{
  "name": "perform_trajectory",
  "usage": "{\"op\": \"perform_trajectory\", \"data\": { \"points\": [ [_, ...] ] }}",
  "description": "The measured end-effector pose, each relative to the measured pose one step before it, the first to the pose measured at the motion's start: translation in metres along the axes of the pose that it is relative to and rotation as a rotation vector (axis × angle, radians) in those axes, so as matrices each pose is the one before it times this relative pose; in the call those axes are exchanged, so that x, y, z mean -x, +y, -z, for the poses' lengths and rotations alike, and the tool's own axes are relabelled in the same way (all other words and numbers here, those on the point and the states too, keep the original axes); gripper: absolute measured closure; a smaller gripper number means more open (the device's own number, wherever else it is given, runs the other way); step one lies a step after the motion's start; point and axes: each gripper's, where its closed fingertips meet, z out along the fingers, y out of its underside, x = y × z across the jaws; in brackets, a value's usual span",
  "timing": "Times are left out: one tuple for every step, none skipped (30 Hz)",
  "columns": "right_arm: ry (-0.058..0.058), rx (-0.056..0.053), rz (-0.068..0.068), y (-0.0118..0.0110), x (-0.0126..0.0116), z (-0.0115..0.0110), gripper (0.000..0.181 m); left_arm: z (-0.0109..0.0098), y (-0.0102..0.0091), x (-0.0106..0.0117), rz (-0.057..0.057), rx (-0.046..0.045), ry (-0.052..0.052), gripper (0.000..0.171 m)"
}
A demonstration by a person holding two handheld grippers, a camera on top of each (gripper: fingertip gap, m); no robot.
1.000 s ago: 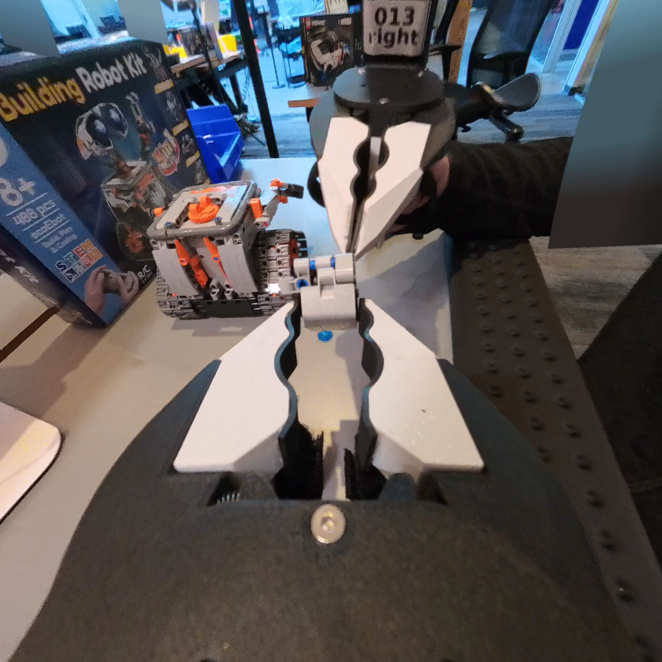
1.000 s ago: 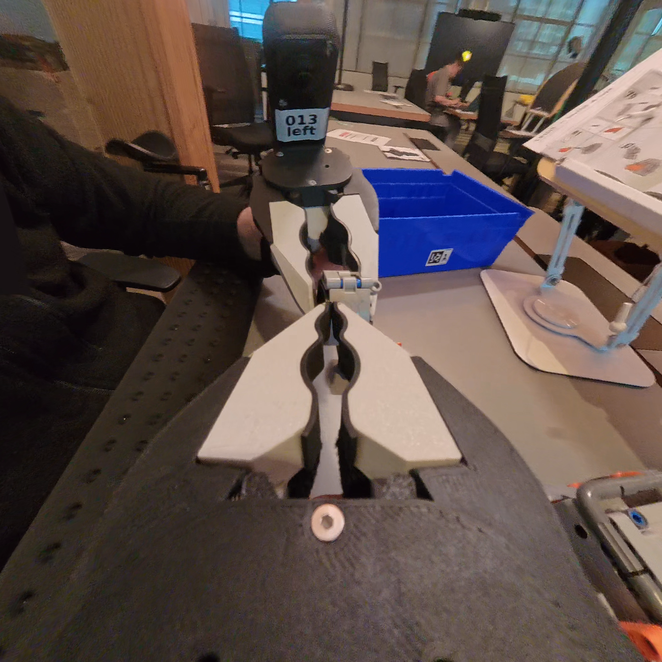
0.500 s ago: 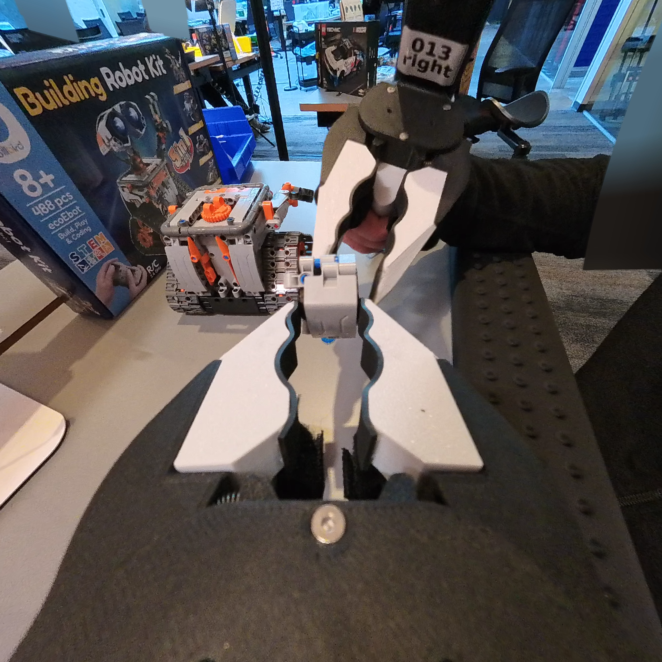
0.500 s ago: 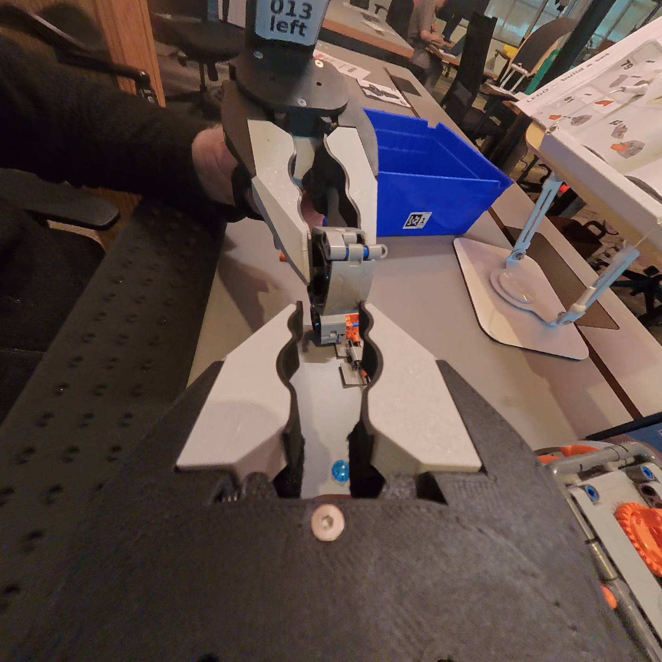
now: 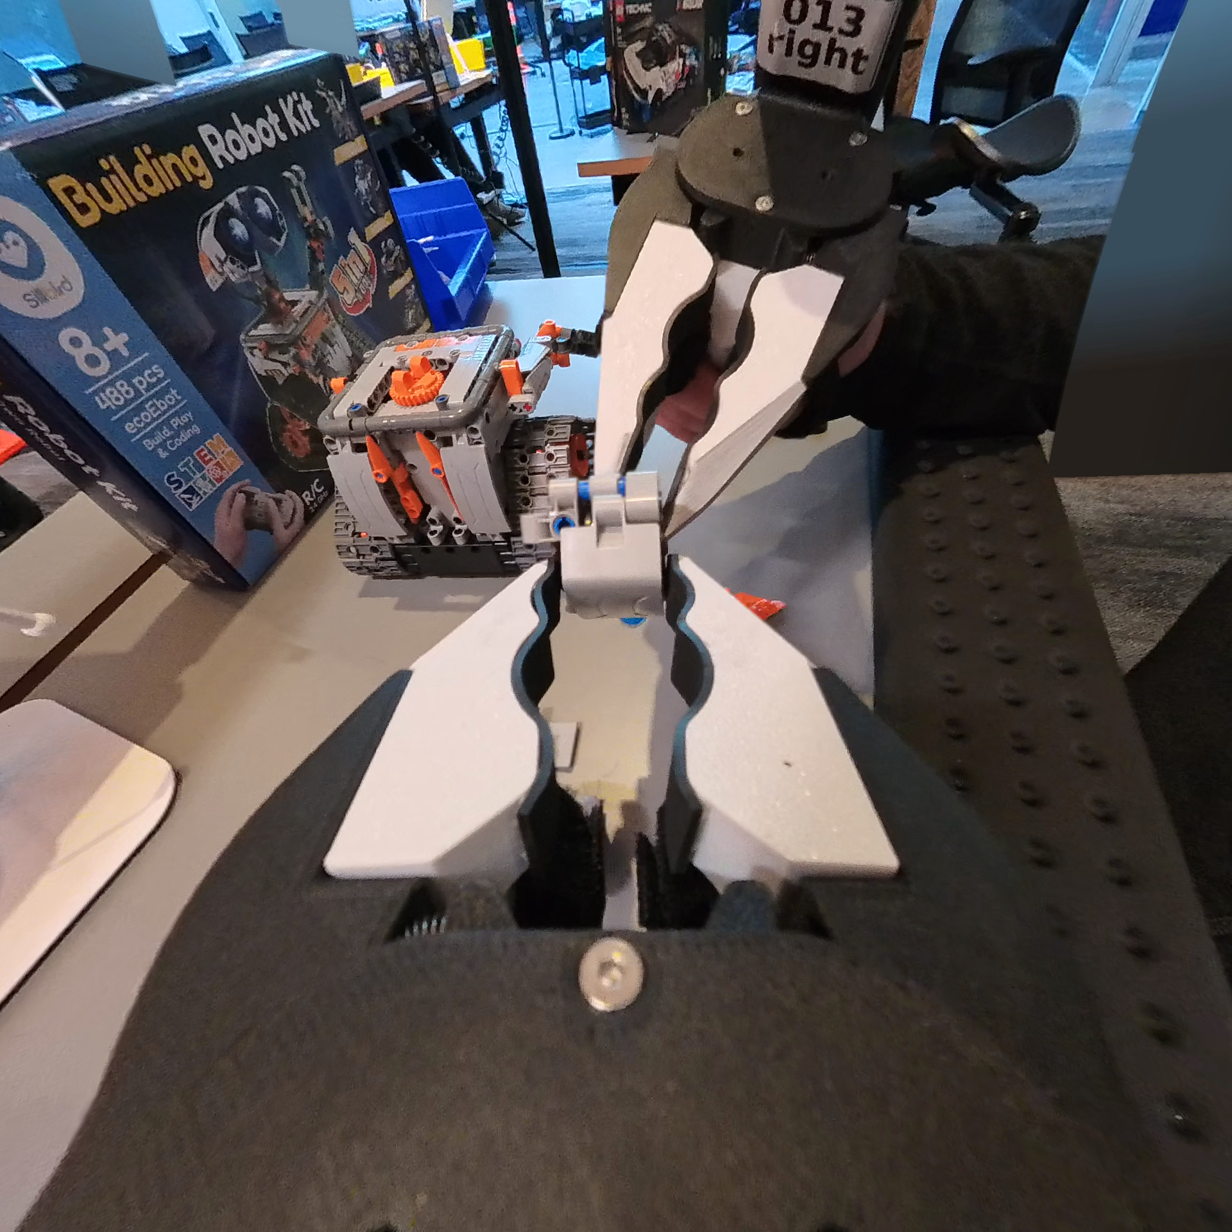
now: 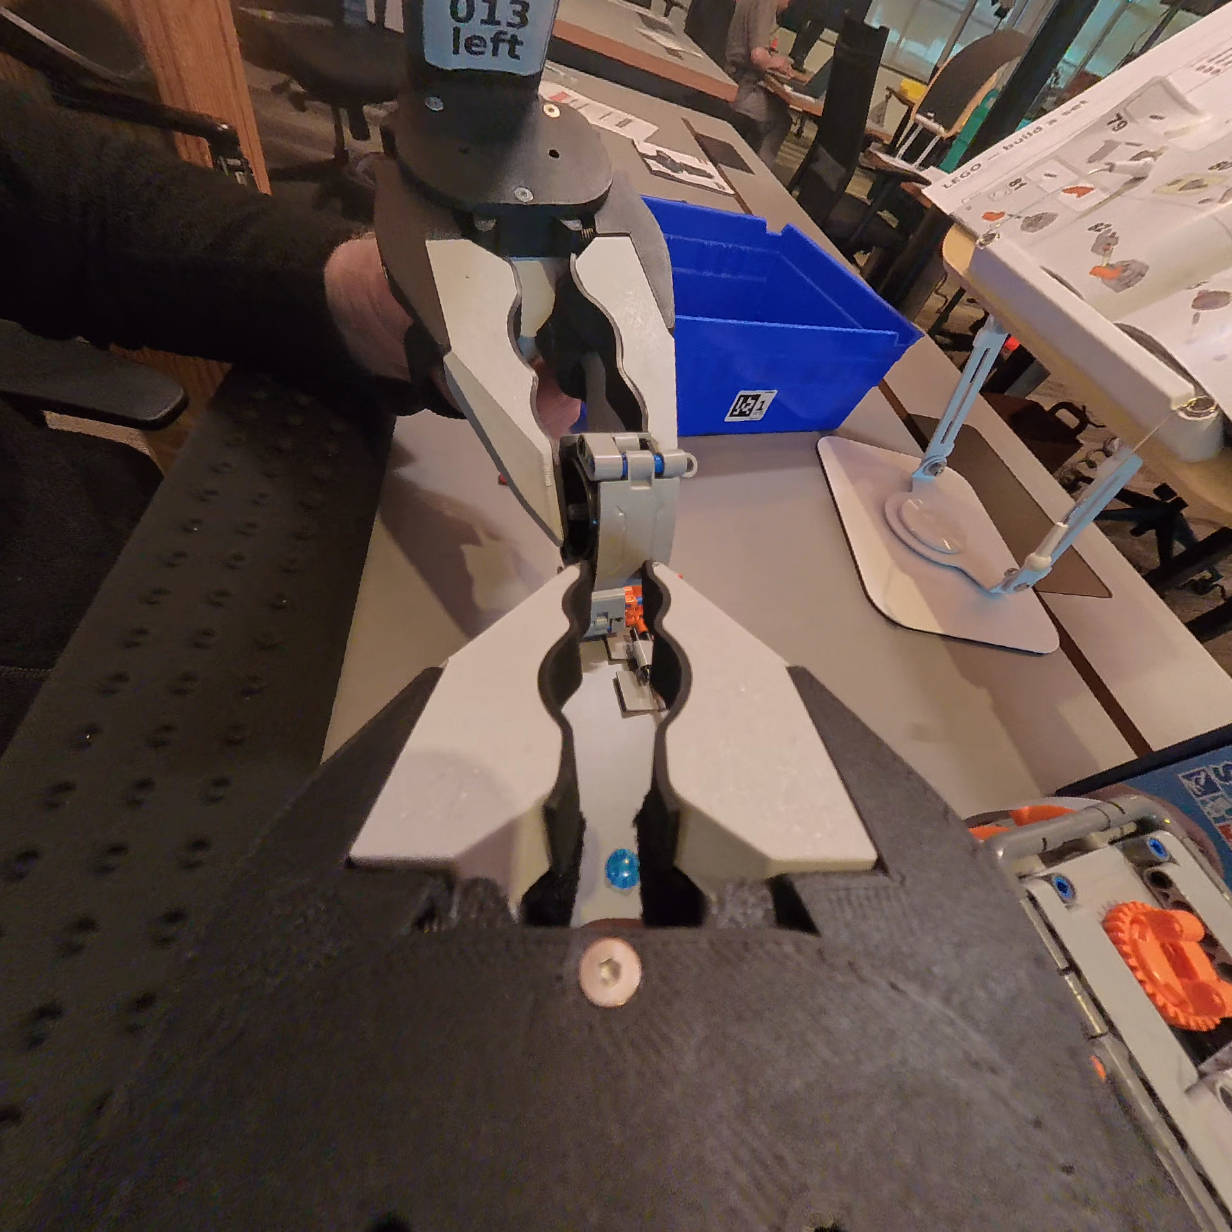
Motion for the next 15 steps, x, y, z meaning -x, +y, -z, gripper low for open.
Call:
{"op": "perform_trajectory", "data": {
  "points": [
    [0.0018,0.0019,0.0008,0.00044,-0.00042,0.00022,0.170,-0.00045,0.00020,0.00043,-0.0115,0.00278,-0.0054,0.143],
    [-0.0010,0.0014,-0.0031,0.00023,-0.00033,0.00027,0.171,-0.00022,0.00025,0.00017,-0.0141,0.00445,-0.0062,0.142],
    [-0.0043,0.0025,-0.0086,0.00060,-0.00009,-0.00009,0.171,-0.00048,0.00090,0.00013,-0.0156,0.01092,-0.0081,0.143],
    [-0.0054,0.0047,-0.0114,0.00117,0.00011,-0.00049,0.172,-0.00017,0.00058,0.00010,-0.0168,0.00929,-0.0100,0.143],
    [-0.0064,0.0021,-0.0129,0.00096,0.00023,-0.00059,0.172,0.00013,0.00067,-0.00003,-0.0154,0.00839,-0.0089,0.143],
    [-0.0072,-0.0012,-0.0147,0.00035,0.00046,-0.00053,0.172,0.00031,0.00058,-0.00020,-0.0098,0.00607,-0.0064,0.143],
    [-0.0070,0.0010,-0.0159,0.00050,0.00029,-0.00056,0.173,0.00039,0.00051,-0.00021,-0.0063,0.00496,-0.0039,0.143],
    [-0.0040,0.0023,-0.0139,0.00055,-0.00006,-0.00063,0.173,0.00017,0.00080,0.00007,-0.0073,0.00529,-0.0046,0.143],
    [-0.0031,0.0037,-0.0142,0.00090,-0.00014,-0.00060,0.174,-0.00023,0.00124,0.00030,-0.0075,0.00659,-0.0057,0.143],
    [-0.0065,0.0056,-0.0158,0.00138,0.00005,-0.00057,0.174,-0.00053,0.00169,-0.00014,-0.0091,0.00946,-0.0007,0.143],
    [-0.0077,0.0050,-0.0143,0.00139,0.00004,-0.00058,0.174,-0.00050,0.00175,-0.00041,-0.0094,0.00998,0.0014,0.143],
    [-0.0068,0.0004,-0.0175,0.00070,-0.00021,-0.00046,0.174,-0.00029,0.00067,0.00028,-0.0114,0.00476,-0.0054,0.143],
    [-0.0091,-0.0038,-0.0231,-0.00005,0.00015,-0.00026,0.174,0.00014,0.00027,0.00017,-0.0130,0.00449,-0.0055,0.143],
    [-0.0107,-0.0055,-0.0203,-0.00051,0.00050,-0.00017,0.174,0.00095,-0.00080,-0.00001,-0.0096,0.00112,-0.0014,0.143],
    [-0.0082,-0.0021,-0.0102,-0.00015,0.00067,-0.00020,0.175,0.00129,-0.00198,0.00031,-0.0053,-0.00578,-0.0011,0.143]
  ]
}}
